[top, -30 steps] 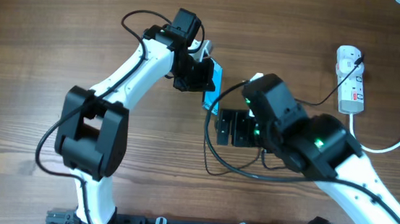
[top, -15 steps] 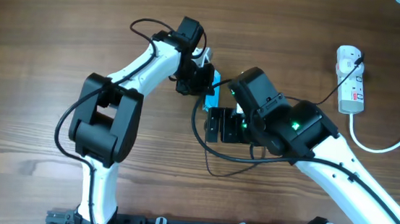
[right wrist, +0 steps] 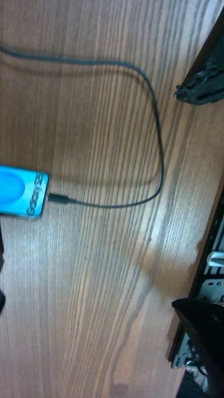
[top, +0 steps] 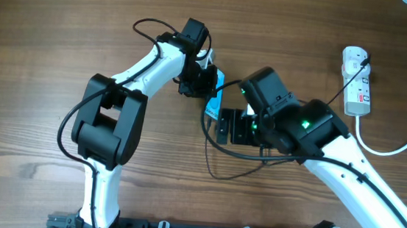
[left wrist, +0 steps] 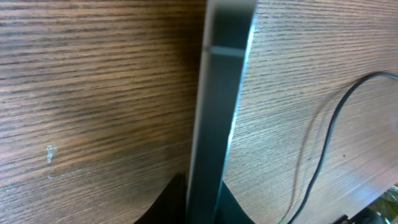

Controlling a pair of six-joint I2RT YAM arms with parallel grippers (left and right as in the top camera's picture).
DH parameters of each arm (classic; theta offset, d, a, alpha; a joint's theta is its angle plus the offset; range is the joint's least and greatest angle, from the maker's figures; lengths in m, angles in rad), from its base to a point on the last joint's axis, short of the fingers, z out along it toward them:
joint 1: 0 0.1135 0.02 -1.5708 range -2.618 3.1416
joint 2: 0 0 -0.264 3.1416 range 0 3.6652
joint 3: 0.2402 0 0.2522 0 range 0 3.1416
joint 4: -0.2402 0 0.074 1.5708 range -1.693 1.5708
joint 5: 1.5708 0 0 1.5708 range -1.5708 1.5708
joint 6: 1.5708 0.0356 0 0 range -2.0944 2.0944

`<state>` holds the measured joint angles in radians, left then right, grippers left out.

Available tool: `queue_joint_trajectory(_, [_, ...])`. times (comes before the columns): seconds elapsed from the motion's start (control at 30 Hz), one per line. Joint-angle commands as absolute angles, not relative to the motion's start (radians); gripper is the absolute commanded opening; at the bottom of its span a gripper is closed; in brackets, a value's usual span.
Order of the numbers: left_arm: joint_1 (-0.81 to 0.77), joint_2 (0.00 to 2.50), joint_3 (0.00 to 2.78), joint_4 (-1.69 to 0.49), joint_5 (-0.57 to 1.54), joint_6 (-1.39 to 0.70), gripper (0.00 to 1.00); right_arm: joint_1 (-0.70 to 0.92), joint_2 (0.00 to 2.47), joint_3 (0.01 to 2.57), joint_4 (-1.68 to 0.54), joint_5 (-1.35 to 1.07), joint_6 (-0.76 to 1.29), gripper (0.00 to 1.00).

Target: Plug charger to phone and switch on socket

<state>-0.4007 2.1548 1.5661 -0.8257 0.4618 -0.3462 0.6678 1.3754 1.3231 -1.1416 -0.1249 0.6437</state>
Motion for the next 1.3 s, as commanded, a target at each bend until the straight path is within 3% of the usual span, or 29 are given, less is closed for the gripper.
queue_joint_trajectory(0.0, [-0.422,2.188,1.569,-0.844,0.371,-0.348,0.16,0.634,1.377,1.328,-1.167,-0.133,0.655,1.00])
queue_joint_trajectory(0.4, [-0.454,2.191,1.568,-0.899,0.222,-0.356,0.31,0.502,1.377,1.328,-1.225,-0.051,0.654,1.00])
queue_joint_trajectory(0.7, [-0.442,2.191,1.568,-0.941,0.102,-0.356,0.50,0.456,1.377,1.328,-1.249,0.004,0.654,1.00])
queue_joint_trajectory(0.77, [-0.442,2.188,1.568,-0.948,0.098,-0.356,0.59,0.456,1.377,1.328,-1.250,0.007,0.654,1.00])
queue_joint_trajectory(1.07, [-0.441,2.169,1.571,-0.963,0.084,-0.356,0.64,0.456,1.377,1.328,-1.264,0.012,0.654,1.00])
queue_joint_trajectory(1.27, [-0.427,2.006,1.586,-0.985,0.015,-0.426,0.69,0.430,1.377,1.328,-1.253,0.146,0.661,1.00])
